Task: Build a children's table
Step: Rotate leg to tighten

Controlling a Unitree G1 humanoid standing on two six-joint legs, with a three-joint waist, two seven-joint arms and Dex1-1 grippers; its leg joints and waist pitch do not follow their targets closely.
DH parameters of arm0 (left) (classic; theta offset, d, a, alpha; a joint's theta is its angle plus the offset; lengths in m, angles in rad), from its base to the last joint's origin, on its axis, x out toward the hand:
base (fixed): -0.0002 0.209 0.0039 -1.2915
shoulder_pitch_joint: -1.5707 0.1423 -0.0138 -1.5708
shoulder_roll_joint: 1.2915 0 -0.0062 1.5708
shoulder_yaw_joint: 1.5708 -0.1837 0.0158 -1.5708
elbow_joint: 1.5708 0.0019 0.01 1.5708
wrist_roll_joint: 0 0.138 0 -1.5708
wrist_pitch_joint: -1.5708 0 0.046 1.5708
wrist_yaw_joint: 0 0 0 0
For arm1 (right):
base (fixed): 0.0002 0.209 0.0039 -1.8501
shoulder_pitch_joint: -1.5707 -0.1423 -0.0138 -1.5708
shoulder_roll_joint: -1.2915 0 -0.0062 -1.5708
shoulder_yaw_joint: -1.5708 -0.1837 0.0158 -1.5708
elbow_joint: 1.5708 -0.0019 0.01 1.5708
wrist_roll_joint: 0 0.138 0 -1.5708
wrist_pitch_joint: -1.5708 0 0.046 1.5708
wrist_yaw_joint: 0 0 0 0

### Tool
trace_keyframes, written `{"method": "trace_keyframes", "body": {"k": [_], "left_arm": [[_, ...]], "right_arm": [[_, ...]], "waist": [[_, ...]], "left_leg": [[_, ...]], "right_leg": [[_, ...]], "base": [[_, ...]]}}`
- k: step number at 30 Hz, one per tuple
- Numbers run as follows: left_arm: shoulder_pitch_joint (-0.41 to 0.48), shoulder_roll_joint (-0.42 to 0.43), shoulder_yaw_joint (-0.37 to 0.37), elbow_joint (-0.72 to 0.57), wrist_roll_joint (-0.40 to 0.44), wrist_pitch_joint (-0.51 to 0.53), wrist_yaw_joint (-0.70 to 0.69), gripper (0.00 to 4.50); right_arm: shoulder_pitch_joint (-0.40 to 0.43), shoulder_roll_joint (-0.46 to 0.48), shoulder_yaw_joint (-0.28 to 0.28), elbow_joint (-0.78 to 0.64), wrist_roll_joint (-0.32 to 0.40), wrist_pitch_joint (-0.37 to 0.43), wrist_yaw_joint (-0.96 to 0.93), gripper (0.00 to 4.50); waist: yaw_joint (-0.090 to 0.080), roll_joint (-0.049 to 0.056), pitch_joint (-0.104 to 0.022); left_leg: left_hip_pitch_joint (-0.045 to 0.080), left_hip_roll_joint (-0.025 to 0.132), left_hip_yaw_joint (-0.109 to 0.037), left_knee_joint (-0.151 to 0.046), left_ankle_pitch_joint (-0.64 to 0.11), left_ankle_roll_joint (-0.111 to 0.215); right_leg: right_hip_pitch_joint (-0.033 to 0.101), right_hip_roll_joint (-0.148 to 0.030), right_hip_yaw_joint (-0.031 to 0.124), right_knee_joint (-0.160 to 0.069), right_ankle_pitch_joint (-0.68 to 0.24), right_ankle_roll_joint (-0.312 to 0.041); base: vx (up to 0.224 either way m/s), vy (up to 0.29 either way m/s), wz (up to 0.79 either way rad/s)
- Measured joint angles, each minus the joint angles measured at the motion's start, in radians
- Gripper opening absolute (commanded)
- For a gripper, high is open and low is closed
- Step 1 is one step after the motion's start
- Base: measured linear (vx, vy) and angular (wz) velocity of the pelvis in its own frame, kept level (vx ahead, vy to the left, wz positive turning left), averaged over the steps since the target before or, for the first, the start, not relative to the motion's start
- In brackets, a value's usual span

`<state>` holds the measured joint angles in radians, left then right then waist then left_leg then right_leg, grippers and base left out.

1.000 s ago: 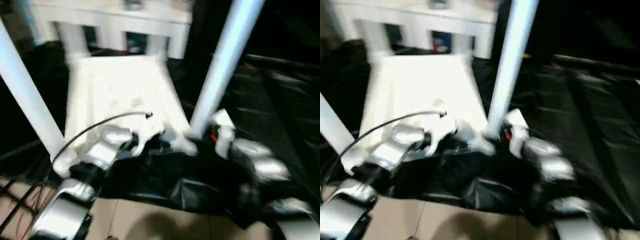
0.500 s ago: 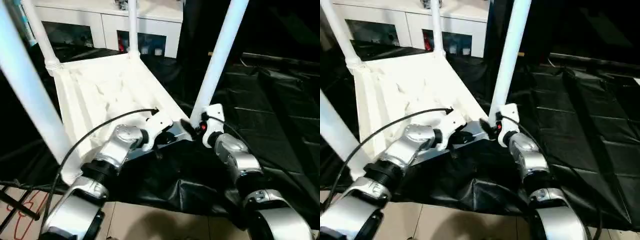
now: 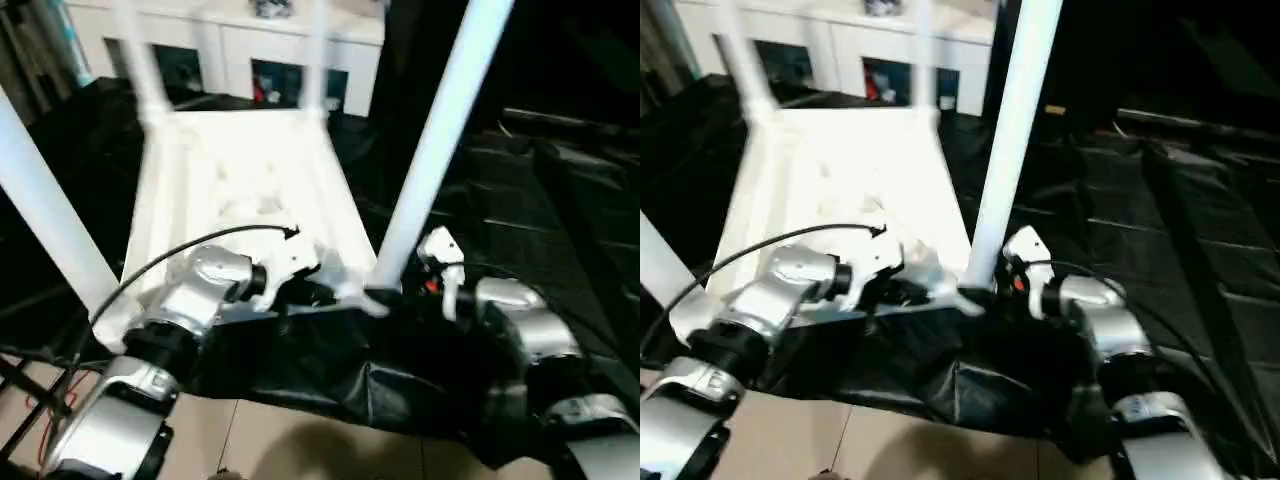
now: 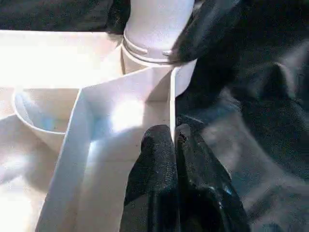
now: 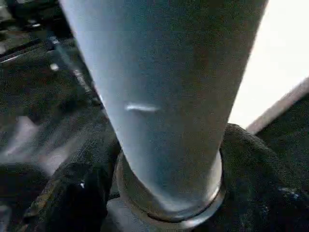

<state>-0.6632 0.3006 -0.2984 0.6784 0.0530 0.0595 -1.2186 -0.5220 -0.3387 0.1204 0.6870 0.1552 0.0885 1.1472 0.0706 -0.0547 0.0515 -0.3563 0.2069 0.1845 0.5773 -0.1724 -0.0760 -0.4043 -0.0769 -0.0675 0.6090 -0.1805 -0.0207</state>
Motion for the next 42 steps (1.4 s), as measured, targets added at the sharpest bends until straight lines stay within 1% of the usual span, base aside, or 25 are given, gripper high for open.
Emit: {"method": "trace_keyframes", "body": {"k": [2,4,5,8,12,16,17,18,20,24,25,28,30,31,32,33,34,37,39,42], "left_arm": [[0.0,0.004,-0.003,0.0,-0.002,-0.005,-0.016,0.0],[0.0,0.005,-0.004,0.0,-0.003,-0.01,-0.02,0.0],[0.0,0.005,-0.004,0.0,-0.003,-0.011,-0.022,0.0],[0.0,0.006,-0.005,0.002,-0.003,-0.016,-0.029,0.0],[0.0,0.006,-0.004,0.004,-0.007,-0.019,-0.041,0.0],[0.0,0.001,-0.002,0.008,-0.008,-0.018,-0.034,0.0],[0.0,-0.003,0.001,0.014,-0.007,-0.016,-0.016,0.0],[-0.001,-0.01,0.01,0.02,-0.001,-0.011,0.024,0.0],[-0.008,-0.023,0.018,0.027,0.015,0.0,0.072,0.0],[-0.016,-0.079,0.037,0.043,0.043,0.048,0.225,0.0],[-0.017,-0.088,0.038,0.043,0.05,0.056,0.245,0.0],[-0.019,-0.114,0.046,0.039,0.06,0.089,0.306,0.0],[-0.02,-0.138,0.046,0.032,0.07,0.113,0.351,0.0],[-0.02,-0.146,0.047,0.03,0.073,0.118,0.36,0.0],[-0.02,-0.152,0.047,0.027,0.079,0.123,0.369,0.0],[-0.02,-0.157,0.047,0.023,0.081,0.128,0.375,0.0],[-0.02,-0.158,0.047,0.023,0.081,0.129,0.377,0.0],[-0.021,-0.165,0.044,0.022,0.084,0.128,0.378,0.0],[-0.021,-0.165,0.043,0.022,0.088,0.118,0.374,0.0],[-0.02,-0.162,0.042,0.017,0.089,0.116,0.362,0.0]], "right_arm": [[0.001,-0.004,0.002,-0.007,0.001,0.011,0.013,2.96],[0.003,-0.007,0.005,-0.016,0.003,0.02,0.019,2.7],[0.006,-0.008,0.004,-0.019,0.005,0.021,0.02,2.64],[0.008,-0.01,0.004,-0.027,0.012,0.035,0.027,2.63],[0.017,-0.016,0.004,-0.054,0.012,0.062,0.041,2.52],[0.021,-0.012,-0.005,-0.057,0.012,0.076,0.036,2.52],[0.021,-0.002,-0.015,-0.052,0.012,0.076,0.013,2.52],[0.015,0.026,-0.038,-0.029,0.012,0.07,-0.047,2.52],[0.008,0.055,-0.061,-0.007,0.013,0.06,-0.122,2.52],[-0.065,0.147,-0.113,0.105,0.004,0.054,-0.388,2.51],[-0.072,0.161,-0.119,0.114,0.004,0.053,-0.433,2.51],[-0.091,0.214,-0.145,0.143,0.0,0.039,-0.568,2.51],[-0.106,0.241,-0.157,0.162,-0.01,0.025,-0.659,2.51],[-0.108,0.245,-0.16,0.167,-0.011,0.017,-0.674,2.51],[-0.107,0.251,-0.166,0.172,-0.01,0.006,-0.687,2.86],[-0.108,0.254,-0.172,0.178,-0.01,-0.007,-0.693,3.06],[-0.108,0.256,-0.175,0.182,-0.01,-0.013,-0.695,3.06],[-0.118,0.256,-0.173,0.196,-0.031,-0.023,-0.698,3.37],[-0.12,0.243,-0.158,0.197,-0.043,-0.028,-0.676,3.55],[-0.115,0.221,-0.143,0.189,-0.047,-0.029,-0.619,3.55]], "waist": [[0.004,0.0,0.0],[0.007,0.0,0.0],[0.008,0.0,0.0],[0.01,0.0,0.0],[0.018,0.0,0.0],[0.019,0.0,0.0],[0.018,0.0,0.0],[0.015,0.0,0.0],[0.007,0.0,0.0],[-0.031,0.0,0.0],[-0.036,0.0,0.0],[-0.041,0.0,-0.001],[-0.04,0.0,-0.001],[-0.039,0.0,-0.002],[-0.038,0.0,-0.002],[-0.038,0.0,-0.002],[-0.037,0.0,-0.002],[-0.036,0.001,-0.002],[-0.035,0.002,-0.002],[-0.035,0.002,-0.001]], "left_leg": [[0.0,0.0,0.0,0.0,0.0,0.0],[0.0,0.0,0.0,0.0,0.0,0.0],[0.0,0.0,0.0,0.0,0.0,0.0],[0.0,0.0,0.0,-0.001,0.0,0.0],[0.0,0.0,0.0,-0.001,0.0,0.0],[0.0,0.0,0.0,-0.001,0.0,0.0],[0.0,0.0,0.0,-0.001,0.0,0.0],[0.002,0.0,0.0,0.0,0.0,0.0],[0.002,0.0,0.0,0.001,0.0,-0.001],[0.004,0.0,0.0,0.002,0.001,-0.001],[0.005,-0.001,-0.001,0.002,0.001,-0.001],[0.006,-0.001,-0.001,0.001,0.001,-0.001],[0.006,-0.001,-0.001,0.0,0.001,-0.001],[0.007,-0.001,-0.001,0.0,0.001,-0.001],[0.007,-0.001,-0.001,0.0,0.0,-0.001],[0.006,-0.001,-0.001,0.0,0.0,-0.001],[0.006,-0.001,-0.001,0.0,0.0,-0.001],[0.006,-0.001,-0.001,-0.001,0.0,-0.001],[0.005,-0.001,-0.001,-0.002,0.0,-0.001],[0.004,-0.001,-0.001,-0.002,0.0,-0.001]], "right_leg": [[0.0,0.0,0.0,0.0,0.0,0.0],[0.0,0.0,0.0,0.0,0.0,0.0],[0.0,0.0,0.0,0.0,0.0,0.0],[0.0,0.0,0.0,0.0,0.0,0.001],[-0.001,0.0,0.0,0.0,-0.001,0.001],[0.0,0.0,0.0,0.0,-0.001,0.001],[0.0,0.0,0.0,0.0,-0.001,0.001],[0.0,0.0,0.0,0.001,-0.001,0.001],[0.0,0.0,0.001,0.001,-0.001,0.002],[0.001,0.0,0.001,0.001,-0.003,0.005],[0.001,0.0,0.001,0.001,-0.003,0.005],[0.002,0.0,0.001,0.001,-0.003,0.005],[0.002,0.0,0.001,0.001,-0.003,0.005],[0.002,0.0,0.001,0.0,-0.003,0.005],[0.002,0.0,0.001,0.0,-0.003,0.005],[0.002,0.0,0.001,0.0,-0.003,0.005],[0.002,0.0,0.001,0.0,-0.003,0.005],[0.001,0.0,0.001,-0.001,-0.003,0.005],[0.001,0.0,0.001,-0.001,-0.003,0.005],[0.001,0.0,0.001,-0.001,-0.003,0.005]], "base": [[0.0,0.0,0.0],[0.0,0.0,0.0],[0.0,0.0,0.0],[0.0,0.0,0.0],[0.0,0.0,0.0],[0.0,0.0,0.0],[0.0,0.0,0.0],[0.0,0.0,0.0],[0.0,0.0,0.0],[0.0,0.0,0.0],[0.0,0.0,0.0],[0.0,0.0,0.0],[0.0,0.0,0.0],[0.0,0.0,0.0],[0.0,0.0,0.0],[0.0,0.0,0.0],[0.0,0.0,0.0],[0.0,0.0,0.0],[0.0,0.0,0.0],[0.0,0.0,0.0]]}}
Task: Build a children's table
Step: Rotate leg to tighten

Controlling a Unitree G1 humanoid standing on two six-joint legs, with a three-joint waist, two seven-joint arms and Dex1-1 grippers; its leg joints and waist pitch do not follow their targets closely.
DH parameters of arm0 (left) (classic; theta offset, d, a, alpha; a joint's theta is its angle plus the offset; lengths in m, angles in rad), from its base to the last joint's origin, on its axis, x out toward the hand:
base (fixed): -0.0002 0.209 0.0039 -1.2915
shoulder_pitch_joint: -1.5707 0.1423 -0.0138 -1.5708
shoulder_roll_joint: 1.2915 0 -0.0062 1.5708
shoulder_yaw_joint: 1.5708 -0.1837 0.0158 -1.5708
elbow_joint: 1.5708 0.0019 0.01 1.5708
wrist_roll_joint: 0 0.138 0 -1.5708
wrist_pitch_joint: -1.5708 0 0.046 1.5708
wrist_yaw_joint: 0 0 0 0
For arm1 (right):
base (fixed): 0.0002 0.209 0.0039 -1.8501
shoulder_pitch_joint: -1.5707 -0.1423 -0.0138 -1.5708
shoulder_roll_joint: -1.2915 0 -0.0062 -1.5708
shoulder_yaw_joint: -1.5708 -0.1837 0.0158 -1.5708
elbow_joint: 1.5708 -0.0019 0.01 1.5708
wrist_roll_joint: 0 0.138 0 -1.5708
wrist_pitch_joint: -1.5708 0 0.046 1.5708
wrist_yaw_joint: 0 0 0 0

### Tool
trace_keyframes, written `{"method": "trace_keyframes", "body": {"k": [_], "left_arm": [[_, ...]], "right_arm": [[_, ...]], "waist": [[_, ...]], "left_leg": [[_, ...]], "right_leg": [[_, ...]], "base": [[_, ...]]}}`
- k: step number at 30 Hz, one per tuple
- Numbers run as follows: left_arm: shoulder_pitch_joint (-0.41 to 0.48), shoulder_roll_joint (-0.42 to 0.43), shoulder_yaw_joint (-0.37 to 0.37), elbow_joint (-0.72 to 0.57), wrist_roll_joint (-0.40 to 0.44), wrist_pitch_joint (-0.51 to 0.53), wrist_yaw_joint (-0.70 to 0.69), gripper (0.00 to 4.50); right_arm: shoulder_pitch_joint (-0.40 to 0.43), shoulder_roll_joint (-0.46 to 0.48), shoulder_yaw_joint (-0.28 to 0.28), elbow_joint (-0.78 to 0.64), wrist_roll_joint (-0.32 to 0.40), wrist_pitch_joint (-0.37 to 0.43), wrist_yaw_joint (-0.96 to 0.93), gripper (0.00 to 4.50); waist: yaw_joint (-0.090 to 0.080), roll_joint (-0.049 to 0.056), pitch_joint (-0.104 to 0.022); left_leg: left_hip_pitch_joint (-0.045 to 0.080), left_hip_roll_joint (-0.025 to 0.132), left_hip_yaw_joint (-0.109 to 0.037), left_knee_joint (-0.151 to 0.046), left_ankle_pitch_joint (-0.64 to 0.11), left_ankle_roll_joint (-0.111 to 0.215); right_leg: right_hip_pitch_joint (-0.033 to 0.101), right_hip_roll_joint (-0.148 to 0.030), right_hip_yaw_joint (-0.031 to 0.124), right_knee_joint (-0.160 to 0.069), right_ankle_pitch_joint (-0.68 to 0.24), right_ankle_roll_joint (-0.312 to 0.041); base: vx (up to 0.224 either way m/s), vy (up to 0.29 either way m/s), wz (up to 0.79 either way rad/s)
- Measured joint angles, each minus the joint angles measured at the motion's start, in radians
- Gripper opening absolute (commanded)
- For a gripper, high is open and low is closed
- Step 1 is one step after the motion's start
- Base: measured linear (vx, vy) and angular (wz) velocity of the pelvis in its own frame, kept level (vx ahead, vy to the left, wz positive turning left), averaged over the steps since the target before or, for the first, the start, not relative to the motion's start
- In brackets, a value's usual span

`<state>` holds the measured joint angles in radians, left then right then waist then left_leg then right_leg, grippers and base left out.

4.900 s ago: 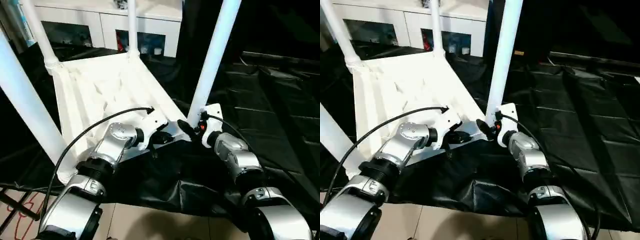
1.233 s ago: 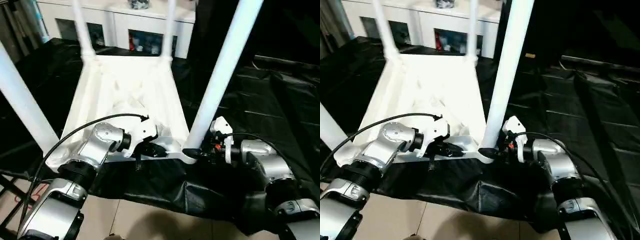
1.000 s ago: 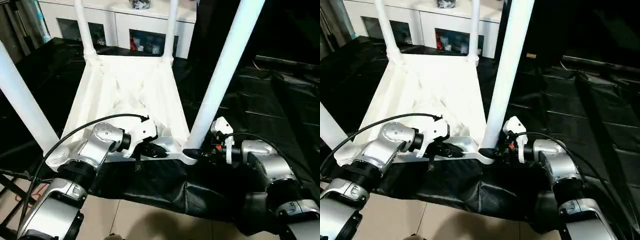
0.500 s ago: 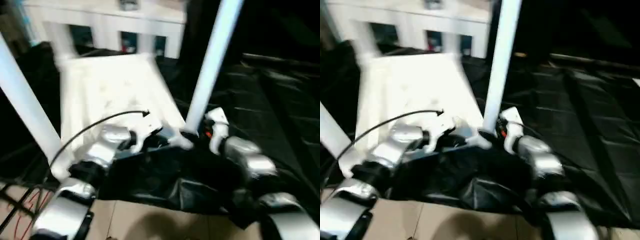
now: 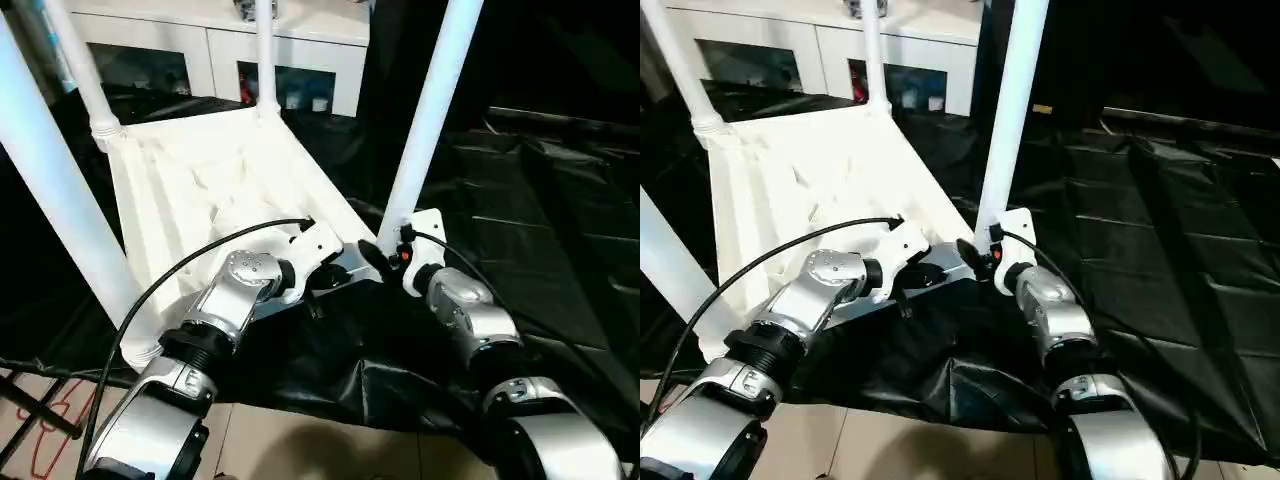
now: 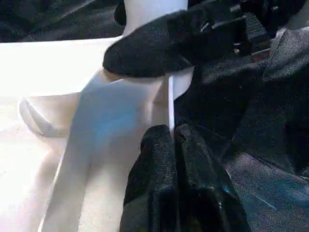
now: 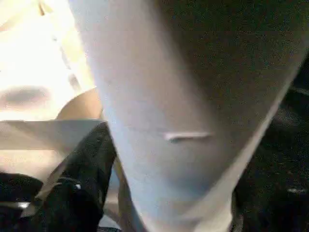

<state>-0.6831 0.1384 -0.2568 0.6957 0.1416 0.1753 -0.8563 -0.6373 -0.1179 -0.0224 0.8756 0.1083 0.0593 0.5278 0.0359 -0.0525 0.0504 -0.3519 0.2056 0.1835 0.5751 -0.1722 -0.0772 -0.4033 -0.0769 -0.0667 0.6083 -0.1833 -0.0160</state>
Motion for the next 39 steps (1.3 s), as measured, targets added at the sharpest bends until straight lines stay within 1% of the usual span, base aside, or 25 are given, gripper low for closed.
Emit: {"method": "trace_keyframes", "body": {"k": [2,5,7,11,13,16,18,20,21,23,24,26,28,29,35,36,38,39], "left_arm": [[0.007,0.013,-0.004,-0.015,-0.007,-0.001,-0.037,0.0],[0.012,0.039,-0.01,-0.025,-0.021,-0.016,-0.101,0.0],[0.021,0.069,-0.015,-0.036,-0.036,-0.039,-0.161,0.0],[0.034,0.111,-0.016,-0.05,-0.058,-0.068,-0.255,0.0],[0.047,0.133,-0.018,-0.069,-0.071,-0.075,-0.315,0.0],[0.05,0.16,-0.026,-0.075,-0.086,-0.08,-0.384,0.0],[0.051,0.172,-0.029,-0.073,-0.09,-0.095,-0.414,0.0],[0.05,0.176,-0.031,-0.07,-0.091,-0.101,-0.427,0.0],[0.05,0.179,-0.033,-0.069,-0.092,-0.108,-0.435,0.0],[0.049,0.184,-0.034,-0.064,-0.095,-0.114,-0.449,0.0],[0.049,0.186,-0.034,-0.063,-0.098,-0.115,-0.458,0.0],[0.049,0.187,-0.034,-0.063,-0.099,-0.115,-0.466,0.0],[0.049,0.188,-0.034,-0.063,-0.099,-0.116,-0.469,0.0],[0.049,0.188,-0.034,-0.063,-0.099,-0.116,-0.47,0.0],[0.047,0.182,-0.031,-0.05,-0.101,-0.116,-0.459,0.0],[0.046,0.178,-0.03,-0.046,-0.101,-0.114,-0.447,0.0],[0.039,0.159,-0.013,-0.03,-0.088,-0.096,-0.375,0.0],[0.028,0.144,-0.004,-0.017,-0.072,-0.08,-0.319,0.0]], "right_arm": [[0.017,-0.042,0.031,-0.023,-0.006,-0.006,0.092,3.55],[0.042,-0.09,0.058,-0.06,-0.006,-0.01,0.216,3.55],[0.059,-0.128,0.074,-0.092,0.001,-0.002,0.332,3.55],[0.088,-0.172,0.099,-0.151,0.026,0.029,0.478,3.55],[0.102,-0.199,0.125,-0.188,0.041,0.049,0.559,3.55],[0.114,-0.221,0.148,-0.224,0.054,0.082,0.641,3.55],[0.121,-0.229,0.152,-0.243,0.055,0.101,0.678,3.55],[0.123,-0.231,0.152,-0.247,0.056,0.11,0.697,3.55],[0.124,-0.233,0.154,-0.252,0.056,0.118,0.706,3.41],[0.129,-0.24,0.161,-0.27,0.057,0.132,0.716,3.41],[0.131,-0.242,0.169,-0.278,0.059,0.138,0.721,3.14],[0.133,-0.247,0.172,-0.286,0.06,0.148,0.724,3.02],[0.136,-0.244,0.173,-0.291,0.06,0.151,0.724,3.02],[0.138,-0.243,0.173,-0.294,0.06,0.151,0.724,2.74],[0.16,-0.231,0.159,-0.315,0.058,0.152,0.692,2.59],[0.164,-0.222,0.15,-0.315,0.057,0.149,0.672,2.57],[0.16,-0.172,0.104,-0.277,0.052,0.131,0.559,2.55],[0.142,-0.13,0.073,-0.236,0.051,0.119,0.459,2.52]], "waist": [[0.002,0.0,0.0],[0.006,0.0,0.0],[0.009,0.0,0.001],[0.018,0.0,0.001],[0.023,-0.001,0.001],[0.029,-0.001,0.001],[0.033,-0.001,0.001],[0.037,-0.001,0.001],[0.039,-0.001,0.001],[0.042,-0.001,0.001],[0.046,-0.001,0.001],[0.05,-0.001,0.001],[0.053,-0.001,0.001],[0.053,-0.001,0.001],[0.054,-0.001,0.001],[0.053,-0.001,0.001],[0.049,-0.001,0.001],[0.038,-0.001,0.001]], "left_leg": [[-0.001,0.0,0.0,0.0,0.0,0.0],[-0.003,0.0,0.0,-0.001,0.0,0.0],[-0.004,0.0,0.0,-0.002,0.0,0.001],[-0.005,0.001,0.0,-0.002,0.0,0.001],[-0.005,0.001,0.0,-0.002,0.0,0.001],[-0.006,0.001,0.001,-0.002,0.0,0.001],[-0.006,0.001,0.001,-0.002,0.0,0.0],[-0.006,0.001,0.001,-0.001,0.0,0.0],[-0.006,0.001,0.002,-0.001,0.0,0.0],[-0.006,0.001,0.002,-0.001,0.0,0.0],[-0.006,0.002,0.002,-0.001,0.0,0.0],[-0.006,0.002,0.002,-0.001,0.0,0.0],[-0.006,0.002,0.002,-0.001,0.0,0.0],[-0.006,0.002,0.002,-0.001,0.0,0.0],[-0.005,0.001,0.002,-0.001,0.0,0.0],[-0.004,0.002,0.002,-0.001,0.0,0.0],[-0.002,0.002,0.002,0.001,0.0,0.0],[-0.001,0.001,0.001,0.001,0.001,0.0]], "right_leg": [[0.0,0.0,0.0,0.0,0.0,-0.001],[-0.001,0.0,0.0,0.0,0.001,-0.002],[-0.002,0.0,-0.001,0.0,0.001,-0.001],[-0.003,0.0,-0.001,0.0,0.001,-0.002],[-0.003,0.0,-0.001,-0.001,0.001,-0.002],[-0.003,0.0,-0.001,-0.001,0.001,-0.002],[-0.003,0.0,0.0,-0.001,0.001,-0.002],[-0.003,0.0,0.0,-0.001,0.001,-0.002],[-0.003,0.0,0.0,-0.001,0.001,-0.002],[-0.003,0.0,0.0,-0.001,0.001,-0.001],[-0.003,0.0,0.0,-0.001,0.001,-0.001],[-0.003,0.0,0.0,-0.001,0.001,-0.001],[-0.003,0.0,0.0,-0.001,0.001,-0.001],[-0.003,0.0,0.0,-0.001,0.001,-0.001],[-0.001,0.0,0.0,0.0,0.001,-0.001],[-0.001,0.0,0.0,0.0,0.001,-0.001],[0.0,0.0,0.0,0.001,0.001,-0.001],[0.0,0.0,0.001,0.001,-0.002,0.003]], "base": [[0.0,0.0,0.0],[0.0,0.0,0.0],[0.0,0.0,0.0],[0.0,0.0,0.0],[0.0,0.0,0.0],[0.0,0.0,0.0],[0.0,0.0,0.0],[0.0,0.0,0.0],[0.0,0.0,0.0],[0.0,0.0,0.0],[0.0,0.0,0.0],[0.0,0.0,0.0],[0.0,0.0,0.0],[0.0,0.0,0.0],[0.0,0.0,0.0],[0.0,0.0,0.0],[0.0,0.0,0.0],[0.0,0.0,0.0]]}}
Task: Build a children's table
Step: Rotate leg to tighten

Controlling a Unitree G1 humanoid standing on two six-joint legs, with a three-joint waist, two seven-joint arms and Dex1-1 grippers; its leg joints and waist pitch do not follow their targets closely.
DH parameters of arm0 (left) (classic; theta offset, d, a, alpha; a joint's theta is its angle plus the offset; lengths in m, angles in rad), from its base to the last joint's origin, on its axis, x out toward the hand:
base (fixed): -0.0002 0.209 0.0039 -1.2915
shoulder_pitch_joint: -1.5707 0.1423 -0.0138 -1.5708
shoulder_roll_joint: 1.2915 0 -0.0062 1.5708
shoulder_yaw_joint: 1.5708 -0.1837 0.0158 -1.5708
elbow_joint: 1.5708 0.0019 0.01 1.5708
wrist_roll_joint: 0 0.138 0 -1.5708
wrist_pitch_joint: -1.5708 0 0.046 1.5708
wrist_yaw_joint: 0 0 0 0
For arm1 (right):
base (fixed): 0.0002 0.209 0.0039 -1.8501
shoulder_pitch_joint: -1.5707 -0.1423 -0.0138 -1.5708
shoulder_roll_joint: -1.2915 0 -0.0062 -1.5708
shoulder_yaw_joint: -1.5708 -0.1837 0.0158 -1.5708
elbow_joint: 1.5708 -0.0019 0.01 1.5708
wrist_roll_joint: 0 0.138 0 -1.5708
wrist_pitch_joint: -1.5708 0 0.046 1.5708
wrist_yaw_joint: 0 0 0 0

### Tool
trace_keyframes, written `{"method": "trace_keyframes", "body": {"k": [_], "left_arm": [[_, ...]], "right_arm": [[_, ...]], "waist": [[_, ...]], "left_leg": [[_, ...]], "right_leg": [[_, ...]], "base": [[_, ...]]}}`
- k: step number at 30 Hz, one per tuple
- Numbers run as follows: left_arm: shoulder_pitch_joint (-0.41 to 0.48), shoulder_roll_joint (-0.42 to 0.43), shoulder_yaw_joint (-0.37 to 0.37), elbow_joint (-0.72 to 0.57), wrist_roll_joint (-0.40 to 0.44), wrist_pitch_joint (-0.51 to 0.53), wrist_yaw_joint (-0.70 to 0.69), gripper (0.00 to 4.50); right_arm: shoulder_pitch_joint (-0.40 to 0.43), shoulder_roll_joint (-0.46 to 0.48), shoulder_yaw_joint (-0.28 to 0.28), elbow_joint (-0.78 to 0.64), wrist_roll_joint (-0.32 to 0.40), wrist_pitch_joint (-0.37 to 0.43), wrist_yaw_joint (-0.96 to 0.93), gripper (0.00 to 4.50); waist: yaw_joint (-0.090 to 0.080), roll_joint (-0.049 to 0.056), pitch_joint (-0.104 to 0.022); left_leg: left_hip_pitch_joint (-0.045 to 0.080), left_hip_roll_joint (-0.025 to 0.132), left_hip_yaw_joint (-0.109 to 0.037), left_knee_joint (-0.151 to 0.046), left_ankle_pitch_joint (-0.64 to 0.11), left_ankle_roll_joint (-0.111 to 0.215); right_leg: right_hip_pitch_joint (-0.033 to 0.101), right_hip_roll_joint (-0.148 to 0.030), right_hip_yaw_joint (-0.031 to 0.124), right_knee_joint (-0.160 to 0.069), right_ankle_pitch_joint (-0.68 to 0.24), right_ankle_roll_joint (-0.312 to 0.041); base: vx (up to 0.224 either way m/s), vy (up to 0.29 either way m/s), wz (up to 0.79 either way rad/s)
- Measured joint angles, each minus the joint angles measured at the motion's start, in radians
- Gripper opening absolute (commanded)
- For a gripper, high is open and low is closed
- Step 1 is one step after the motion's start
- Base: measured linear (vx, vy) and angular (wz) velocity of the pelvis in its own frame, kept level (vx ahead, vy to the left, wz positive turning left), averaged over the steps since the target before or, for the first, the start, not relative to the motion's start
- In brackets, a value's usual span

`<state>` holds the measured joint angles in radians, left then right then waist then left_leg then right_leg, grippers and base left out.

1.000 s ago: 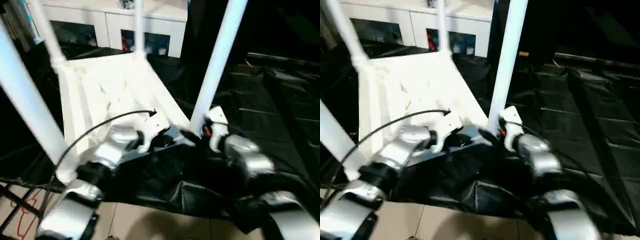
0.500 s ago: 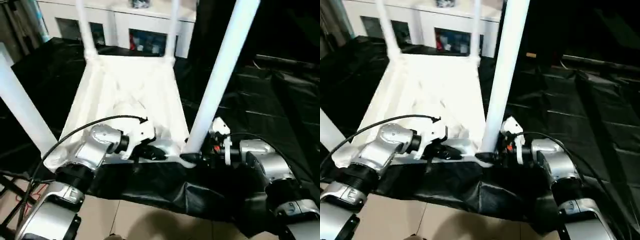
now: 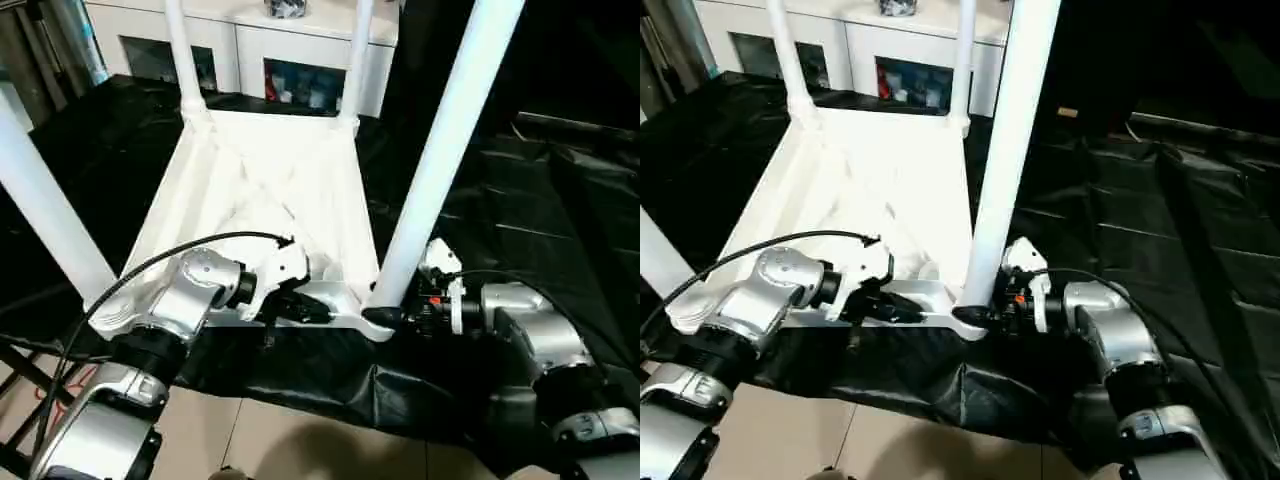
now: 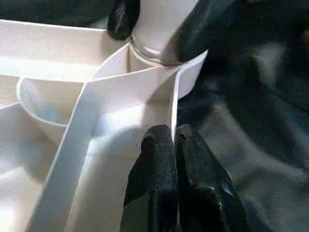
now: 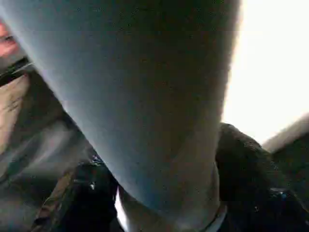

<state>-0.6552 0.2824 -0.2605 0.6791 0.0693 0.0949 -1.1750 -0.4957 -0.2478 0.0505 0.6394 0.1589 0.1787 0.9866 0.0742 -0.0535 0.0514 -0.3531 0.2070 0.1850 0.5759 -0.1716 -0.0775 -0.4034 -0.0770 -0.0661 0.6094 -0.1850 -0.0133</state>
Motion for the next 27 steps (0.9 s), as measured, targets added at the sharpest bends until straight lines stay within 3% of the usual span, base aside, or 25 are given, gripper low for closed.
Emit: {"method": "trace_keyframes", "body": {"k": [3,6,8,9,15,23,27], "left_arm": [[-0.023,-0.059,0.011,0.024,0.02,0.041,0.126,0.0],[-0.027,-0.088,0.012,0.024,0.027,0.064,0.184,0.0],[-0.03,-0.098,0.016,0.024,0.035,0.076,0.21,0.0],[-0.031,-0.102,0.018,0.024,0.035,0.081,0.22,0.0],[-0.036,-0.129,0.019,0.023,0.044,0.098,0.251,0.0],[-0.028,-0.11,0.011,0.007,0.043,0.086,0.199,0.0],[-0.018,-0.069,-0.003,0.0,0.03,0.045,0.104,0.0]], "right_arm": [[-0.049,0.066,-0.058,0.08,0.0,-0.023,-0.214,2.49],[-0.06,0.099,-0.09,0.106,0.005,-0.033,-0.317,2.49],[-0.071,0.121,-0.099,0.116,0.005,-0.04,-0.372,2.49],[-0.074,0.126,-0.101,0.12,0.005,-0.045,-0.386,3.05],[-0.086,0.143,-0.118,0.149,-0.016,-0.086,-0.407,3.62],[-0.076,0.064,-0.07,0.132,-0.026,-0.077,-0.232,3.71],[-0.034,-0.02,-0.021,0.064,-0.02,-0.053,-0.038,3.71]], "waist": [[-0.03,-0.001,0.001],[-0.042,-0.001,0.001],[-0.042,-0.001,0.001],[-0.042,0.0,0.001],[-0.037,0.001,0.0],[-0.035,0.001,0.0],[-0.022,0.001,0.001]], "left_leg": [[0.0,0.0,-0.001,0.001,0.0,-0.001],[0.001,-0.001,-0.002,0.0,0.0,-0.001],[0.001,0.0,-0.002,-0.001,0.0,-0.001],[0.001,0.0,-0.002,-0.002,0.0,-0.001],[0.001,-0.001,-0.002,-0.004,0.0,-0.001],[0.0,-0.001,-0.002,-0.004,0.0,-0.001],[-0.001,-0.001,-0.002,-0.004,0.0,-0.001]], "right_leg": [[-0.001,0.0,0.0,-0.002,0.0,0.0],[-0.001,0.0,0.0,-0.001,0.0,0.0],[-0.001,0.0,-0.001,0.001,0.0,0.0],[-0.002,0.0,-0.001,0.001,0.0,0.0],[-0.002,0.0,-0.001,-0.001,0.003,-0.005],[-0.002,0.0,-0.001,-0.001,0.003,-0.005],[-0.002,0.0,-0.001,-0.002,0.003,-0.005]], "base": [[0.0,0.0,0.0],[0.0,0.0,0.0],[0.0,0.0,0.0],[0.0,0.0,0.0],[0.0,0.0,0.0],[0.0,0.0,0.0],[0.0,0.0,0.0]]}}
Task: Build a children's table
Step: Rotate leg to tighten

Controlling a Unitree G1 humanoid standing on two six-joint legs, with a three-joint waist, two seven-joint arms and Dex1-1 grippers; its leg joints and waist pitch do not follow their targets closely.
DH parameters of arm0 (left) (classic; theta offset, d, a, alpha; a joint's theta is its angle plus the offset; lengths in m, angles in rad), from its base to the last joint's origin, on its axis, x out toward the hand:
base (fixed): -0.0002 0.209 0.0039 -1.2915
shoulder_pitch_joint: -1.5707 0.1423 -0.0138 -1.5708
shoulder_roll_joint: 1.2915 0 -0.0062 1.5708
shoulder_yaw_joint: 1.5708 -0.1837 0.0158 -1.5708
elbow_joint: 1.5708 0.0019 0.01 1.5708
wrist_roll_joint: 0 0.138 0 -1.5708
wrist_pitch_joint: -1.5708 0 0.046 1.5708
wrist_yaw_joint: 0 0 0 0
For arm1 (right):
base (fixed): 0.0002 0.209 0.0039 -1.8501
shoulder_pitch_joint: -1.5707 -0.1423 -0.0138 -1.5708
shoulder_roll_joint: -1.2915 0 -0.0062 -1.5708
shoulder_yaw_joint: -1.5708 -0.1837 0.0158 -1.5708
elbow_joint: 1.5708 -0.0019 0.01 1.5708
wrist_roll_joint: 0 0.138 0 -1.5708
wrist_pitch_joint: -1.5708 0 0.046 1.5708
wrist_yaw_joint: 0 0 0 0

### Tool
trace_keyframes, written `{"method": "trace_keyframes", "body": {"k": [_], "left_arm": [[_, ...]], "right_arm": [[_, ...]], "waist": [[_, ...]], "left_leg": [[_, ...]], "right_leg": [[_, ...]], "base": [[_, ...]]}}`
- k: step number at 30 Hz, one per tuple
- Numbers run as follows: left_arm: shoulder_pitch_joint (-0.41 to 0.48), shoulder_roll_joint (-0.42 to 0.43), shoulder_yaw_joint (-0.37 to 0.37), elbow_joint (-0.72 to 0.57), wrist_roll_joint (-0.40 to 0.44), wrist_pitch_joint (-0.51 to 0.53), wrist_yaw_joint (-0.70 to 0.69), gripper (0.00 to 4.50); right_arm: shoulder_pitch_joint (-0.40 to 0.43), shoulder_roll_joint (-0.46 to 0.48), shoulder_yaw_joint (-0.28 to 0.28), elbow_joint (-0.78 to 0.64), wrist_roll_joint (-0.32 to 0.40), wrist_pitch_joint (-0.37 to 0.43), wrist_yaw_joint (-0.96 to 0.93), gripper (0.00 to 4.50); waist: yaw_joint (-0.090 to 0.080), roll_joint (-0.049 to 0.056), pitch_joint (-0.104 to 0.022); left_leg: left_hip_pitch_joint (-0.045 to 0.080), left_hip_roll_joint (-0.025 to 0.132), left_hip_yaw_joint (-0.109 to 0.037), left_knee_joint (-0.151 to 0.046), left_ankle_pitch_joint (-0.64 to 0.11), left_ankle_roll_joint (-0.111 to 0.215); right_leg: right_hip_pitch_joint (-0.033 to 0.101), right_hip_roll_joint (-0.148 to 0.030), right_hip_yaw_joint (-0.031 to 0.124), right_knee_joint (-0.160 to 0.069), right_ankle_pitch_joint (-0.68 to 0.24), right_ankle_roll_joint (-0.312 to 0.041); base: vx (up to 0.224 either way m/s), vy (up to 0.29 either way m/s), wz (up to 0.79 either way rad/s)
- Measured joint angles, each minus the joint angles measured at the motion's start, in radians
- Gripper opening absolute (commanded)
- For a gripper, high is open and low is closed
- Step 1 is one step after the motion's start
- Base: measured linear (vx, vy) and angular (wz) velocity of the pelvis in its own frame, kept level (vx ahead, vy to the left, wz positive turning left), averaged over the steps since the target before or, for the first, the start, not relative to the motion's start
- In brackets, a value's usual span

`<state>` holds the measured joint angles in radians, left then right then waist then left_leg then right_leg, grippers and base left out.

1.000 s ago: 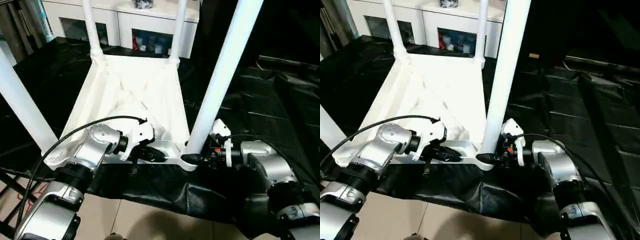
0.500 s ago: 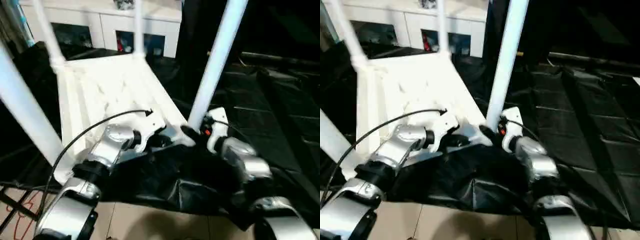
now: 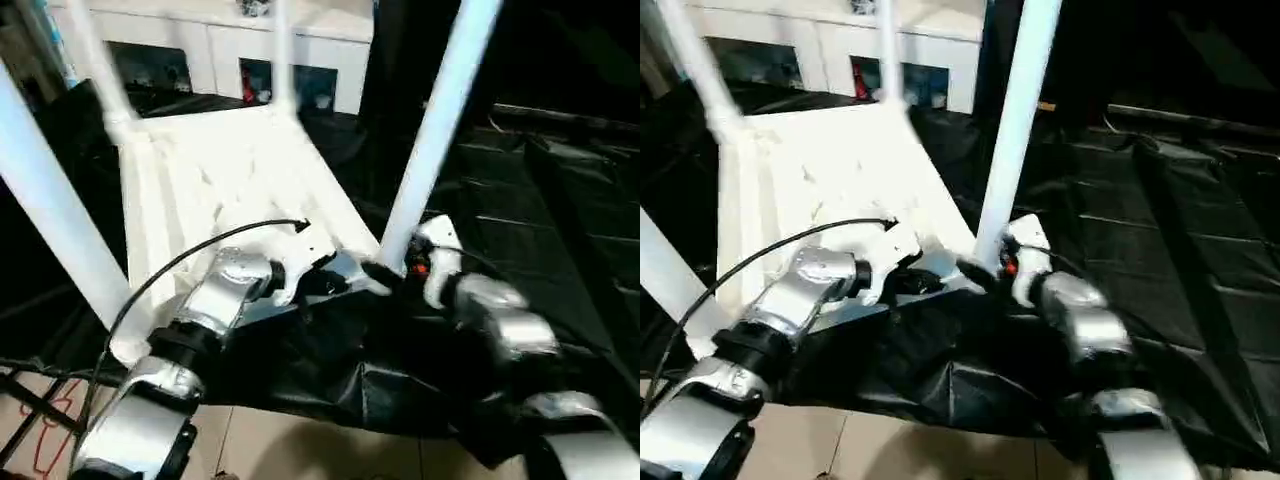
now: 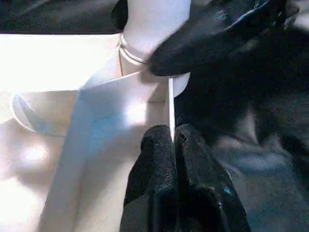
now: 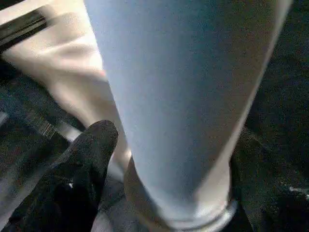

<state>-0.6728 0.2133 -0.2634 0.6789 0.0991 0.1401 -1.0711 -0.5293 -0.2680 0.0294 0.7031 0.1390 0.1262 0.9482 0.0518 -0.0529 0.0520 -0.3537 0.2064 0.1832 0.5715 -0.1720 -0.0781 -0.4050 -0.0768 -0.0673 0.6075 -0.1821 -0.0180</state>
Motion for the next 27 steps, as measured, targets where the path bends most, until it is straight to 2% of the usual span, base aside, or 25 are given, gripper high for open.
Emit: {"method": "trace_keyframes", "body": {"k": [4,8,9,11,15,22,27], "left_arm": [[0.006,0.033,-0.008,-0.007,-0.018,-0.023,-0.073,0.0],[0.012,0.063,-0.011,-0.011,-0.031,-0.04,-0.154,0.0],[0.015,0.068,-0.012,-0.017,-0.033,-0.041,-0.172,0.0],[0.015,0.074,-0.018,-0.021,-0.035,-0.043,-0.193,0.0],[0.015,0.08,-0.028,-0.021,-0.039,-0.057,-0.222,0.0],[0.015,0.082,-0.028,-0.021,-0.039,-0.058,-0.23,0.0],[0.015,0.061,-0.02,-0.017,-0.029,-0.04,-0.165,0.0]], "right_arm": [[0.025,-0.046,0.026,-0.046,0.016,0.028,0.124,3.71],[0.033,-0.081,0.059,-0.087,0.021,0.065,0.213,3.44],[0.037,-0.083,0.064,-0.098,0.022,0.071,0.231,3.24],[0.038,-0.088,0.069,-0.108,0.022,0.082,0.251,3.2],[0.038,-0.091,0.08,-0.114,0.023,0.092,0.282,2.82],[0.051,-0.091,0.083,-0.141,0.023,0.111,0.279,2.54],[0.054,-0.064,0.047,-0.13,0.021,0.123,0.195,2.51]], "waist": [[0.011,0.0,0.0],[0.014,-0.001,0.0],[0.016,-0.001,0.0],[0.022,-0.001,0.0],[0.039,-0.001,0.0],[0.04,-0.001,0.0],[0.035,-0.001,0.0]], "left_leg": [[-0.001,0.0,0.0,0.001,0.0,0.0],[-0.002,0.0,0.001,0.001,0.0,0.0],[-0.002,0.001,0.001,0.001,0.0,0.0],[-0.003,0.001,0.001,0.001,0.0,0.0],[-0.003,0.001,0.001,0.001,0.0,0.0],[-0.003,0.001,0.001,0.001,0.0,0.0],[-0.001,0.001,0.001,0.004,0.0,0.0]], "right_leg": [[0.001,0.0,0.0,0.0,0.0,0.0],[0.001,0.0,0.001,0.0,0.0,0.0],[0.001,0.0,0.0,0.0,0.0,0.0],[0.0,0.0,0.0,0.0,0.0,0.0],[0.0,0.0,0.0,0.0,0.0,0.0],[0.001,0.0,0.0,0.0,0.0,0.001],[0.001,0.0,0.001,0.001,0.0,0.0]], "base": [[0.0,0.0,0.0],[0.0,0.0,0.0],[0.0,0.0,0.0],[0.0,0.0,0.0],[0.0,0.0,0.0],[0.0,0.0,0.0],[0.0,0.0,0.0]]}}
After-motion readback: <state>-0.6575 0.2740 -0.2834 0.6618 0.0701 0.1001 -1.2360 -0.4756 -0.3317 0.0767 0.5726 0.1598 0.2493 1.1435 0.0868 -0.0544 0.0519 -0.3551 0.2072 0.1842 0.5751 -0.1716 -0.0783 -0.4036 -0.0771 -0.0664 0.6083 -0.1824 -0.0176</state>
